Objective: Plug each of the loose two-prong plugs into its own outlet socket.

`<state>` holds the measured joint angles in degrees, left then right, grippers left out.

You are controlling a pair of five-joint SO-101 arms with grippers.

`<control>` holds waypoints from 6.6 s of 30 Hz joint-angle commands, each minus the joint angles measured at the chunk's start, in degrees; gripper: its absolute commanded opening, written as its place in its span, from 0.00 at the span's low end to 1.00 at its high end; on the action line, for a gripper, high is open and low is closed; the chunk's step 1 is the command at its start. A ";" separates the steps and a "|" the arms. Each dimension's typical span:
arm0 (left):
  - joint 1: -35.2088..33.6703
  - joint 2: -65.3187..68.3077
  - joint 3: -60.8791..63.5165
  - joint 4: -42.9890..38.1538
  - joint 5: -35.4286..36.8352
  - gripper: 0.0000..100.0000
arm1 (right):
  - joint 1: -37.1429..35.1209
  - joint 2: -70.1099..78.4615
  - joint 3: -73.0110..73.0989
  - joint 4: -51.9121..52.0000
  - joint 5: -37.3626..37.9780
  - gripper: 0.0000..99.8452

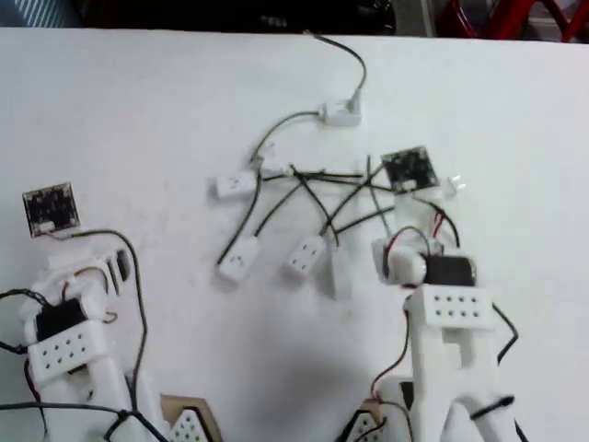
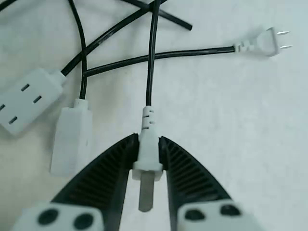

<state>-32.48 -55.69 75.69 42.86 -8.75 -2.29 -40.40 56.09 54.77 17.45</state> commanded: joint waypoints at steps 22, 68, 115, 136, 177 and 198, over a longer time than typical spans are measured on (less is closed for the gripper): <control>0.66 -1.19 -0.18 -1.14 0.00 0.24 | -1.89 42.07 -29.71 15.52 -0.09 0.07; 0.66 -1.19 -0.18 -1.14 0.00 0.24 | -1.63 55.34 -37.27 27.56 2.73 0.03; 31.78 -1.63 -18.81 -1.14 7.82 0.24 | -34.07 -23.43 14.24 -28.97 -16.53 0.02; 49.89 -2.86 -19.87 1.05 0.88 0.24 | -40.40 -29.76 18.73 -29.58 -21.19 0.02; 43.65 17.27 -24.53 10.02 -3.96 0.33 | -13.23 -29.67 24.18 -39.96 -27.96 0.02; 46.81 50.77 -35.60 12.22 -12.40 0.29 | -9.89 -29.67 24.09 -40.22 -27.78 0.02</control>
<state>13.85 -8.75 44.84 54.73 -20.26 -12.40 -69.58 80.70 16.00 -9.98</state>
